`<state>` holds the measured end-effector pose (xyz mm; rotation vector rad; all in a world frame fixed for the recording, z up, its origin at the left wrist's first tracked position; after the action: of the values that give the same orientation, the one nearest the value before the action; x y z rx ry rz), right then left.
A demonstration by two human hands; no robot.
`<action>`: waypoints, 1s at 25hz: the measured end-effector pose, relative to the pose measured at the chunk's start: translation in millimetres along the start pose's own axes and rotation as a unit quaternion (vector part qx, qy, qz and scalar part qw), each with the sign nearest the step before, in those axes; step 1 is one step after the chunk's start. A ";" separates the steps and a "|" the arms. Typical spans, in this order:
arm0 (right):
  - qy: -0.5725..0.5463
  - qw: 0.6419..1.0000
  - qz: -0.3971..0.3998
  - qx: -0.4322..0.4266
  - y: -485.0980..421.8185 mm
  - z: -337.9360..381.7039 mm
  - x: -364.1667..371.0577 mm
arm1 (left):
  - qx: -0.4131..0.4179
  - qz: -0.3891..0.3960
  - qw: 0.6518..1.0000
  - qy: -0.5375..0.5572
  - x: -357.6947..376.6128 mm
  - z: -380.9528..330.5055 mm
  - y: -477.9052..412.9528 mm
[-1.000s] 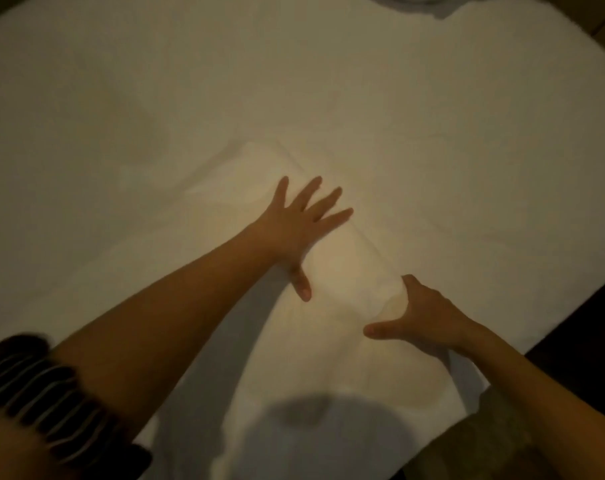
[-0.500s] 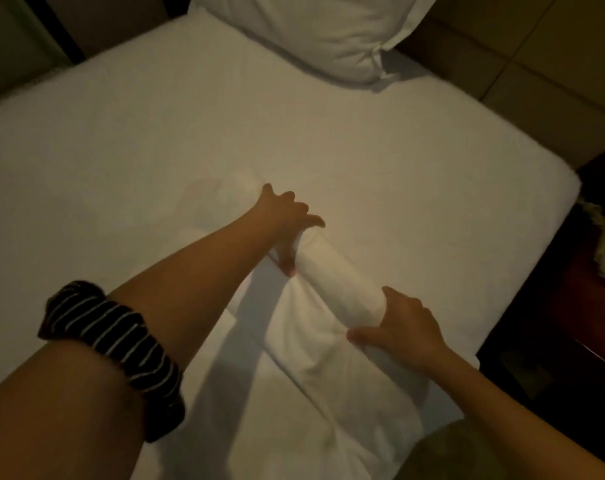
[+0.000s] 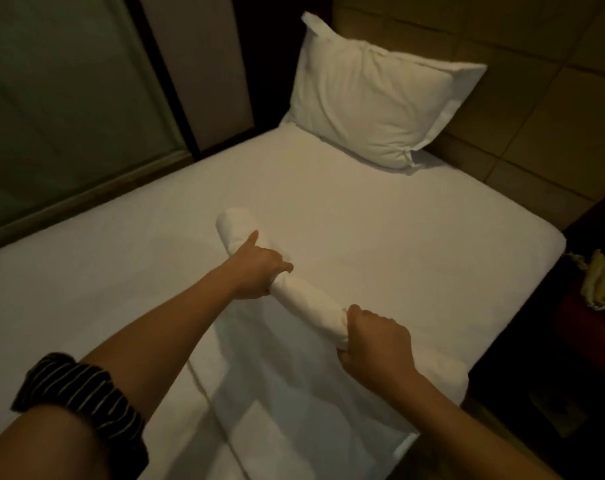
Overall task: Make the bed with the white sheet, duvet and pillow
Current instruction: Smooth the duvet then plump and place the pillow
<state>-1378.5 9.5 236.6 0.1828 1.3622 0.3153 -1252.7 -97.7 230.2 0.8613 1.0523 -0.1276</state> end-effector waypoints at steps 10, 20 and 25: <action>-0.007 0.994 -0.065 -0.089 171.7 162.3 -33.5 | -0.103 -0.082 0.991 0.019 26.7 12.1 250.0; -0.019 0.994 -0.078 -0.072 294.9 382.0 59.2 | -0.066 -0.168 0.983 0.025 199.8 55.2 457.7; -0.006 0.991 -0.113 -0.066 359.2 464.8 83.2 | -0.040 -0.264 0.963 0.026 247.2 56.7 547.5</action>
<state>-950.9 400.5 364.4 -0.0788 1.3312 0.2129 -822.0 307.4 350.7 0.4957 1.3094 -0.5089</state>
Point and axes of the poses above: each hand's wrist, its own y-axis away from the middle knuckle, its own x-axis out of the palm, z = x × y, the point moved 10 cm from there along -y, towards the middle knuckle, and after that the axes turned 11 degrees about z, right-handed, at the moved point
